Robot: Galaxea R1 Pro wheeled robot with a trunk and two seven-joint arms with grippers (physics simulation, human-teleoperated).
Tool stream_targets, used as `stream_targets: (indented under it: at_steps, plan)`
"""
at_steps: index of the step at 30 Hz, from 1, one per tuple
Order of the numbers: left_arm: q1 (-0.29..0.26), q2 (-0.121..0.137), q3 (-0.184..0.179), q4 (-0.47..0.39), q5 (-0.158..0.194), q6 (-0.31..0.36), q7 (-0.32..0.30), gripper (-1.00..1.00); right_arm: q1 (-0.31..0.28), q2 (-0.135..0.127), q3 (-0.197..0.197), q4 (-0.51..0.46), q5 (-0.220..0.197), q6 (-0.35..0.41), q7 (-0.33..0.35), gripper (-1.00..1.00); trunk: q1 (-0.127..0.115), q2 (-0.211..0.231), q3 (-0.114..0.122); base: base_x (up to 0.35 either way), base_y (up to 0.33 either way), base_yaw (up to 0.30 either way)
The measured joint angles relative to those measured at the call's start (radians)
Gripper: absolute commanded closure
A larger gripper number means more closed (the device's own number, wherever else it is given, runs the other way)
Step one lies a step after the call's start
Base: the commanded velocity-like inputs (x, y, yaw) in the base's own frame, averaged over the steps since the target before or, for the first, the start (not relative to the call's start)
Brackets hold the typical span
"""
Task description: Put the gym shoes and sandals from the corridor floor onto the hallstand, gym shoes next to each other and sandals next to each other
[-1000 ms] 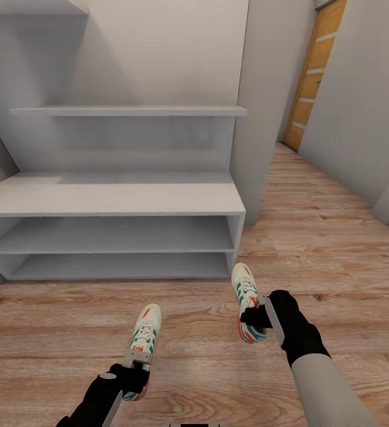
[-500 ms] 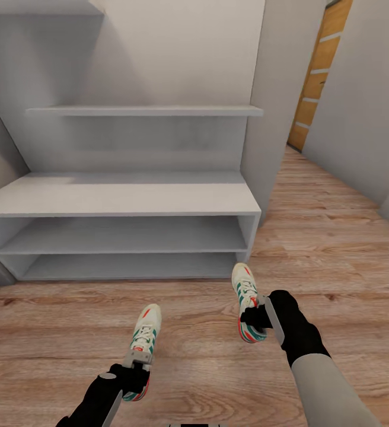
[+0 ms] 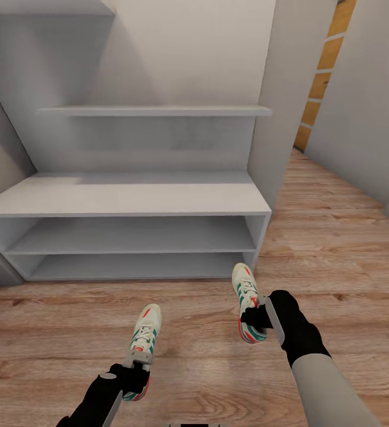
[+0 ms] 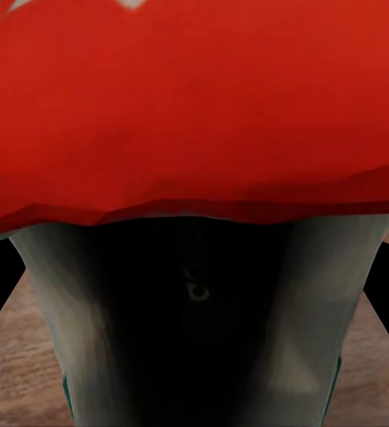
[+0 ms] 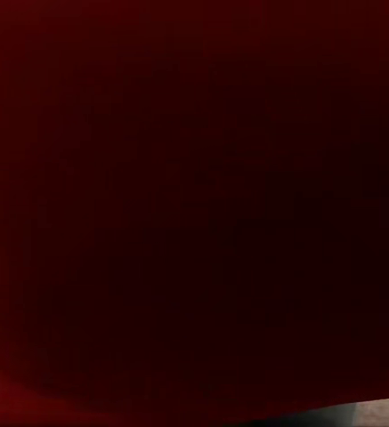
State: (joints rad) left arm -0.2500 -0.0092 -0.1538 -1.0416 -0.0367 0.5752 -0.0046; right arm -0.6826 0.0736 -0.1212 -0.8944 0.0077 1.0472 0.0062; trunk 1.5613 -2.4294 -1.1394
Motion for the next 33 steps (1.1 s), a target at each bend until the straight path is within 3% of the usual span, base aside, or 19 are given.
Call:
stream_targets:
  at_steps: [15,21,29,33]
  plan:
    - [0.002,0.001,0.001,-0.002,0.003,-0.001,-0.001,1.0,0.0,-0.002,0.0,0.0,0.0,0.0,0.0,1.0,0.0,0.0,0.0,0.171,0.001,0.0]
    - [0.114,0.006,0.004,-0.005,0.003,-0.033,0.001,1.0,0.0,-0.002,0.0,0.005,0.0,0.0,0.001,1.0,0.0,0.0,0.0,0.012,0.0,0.0]
    - [0.194,0.009,0.01,-0.006,0.008,-0.298,0.007,1.0,0.0,-0.002,0.001,0.006,0.0,0.0,0.002,1.0,0.0,0.0,0.0,0.0,0.0,0.0]
    - [0.216,0.009,0.076,-0.006,0.006,-0.377,0.003,1.0,0.0,-0.002,0.002,0.007,0.0,0.0,0.002,1.0,0.0,0.0,0.0,0.0,0.0,0.0]
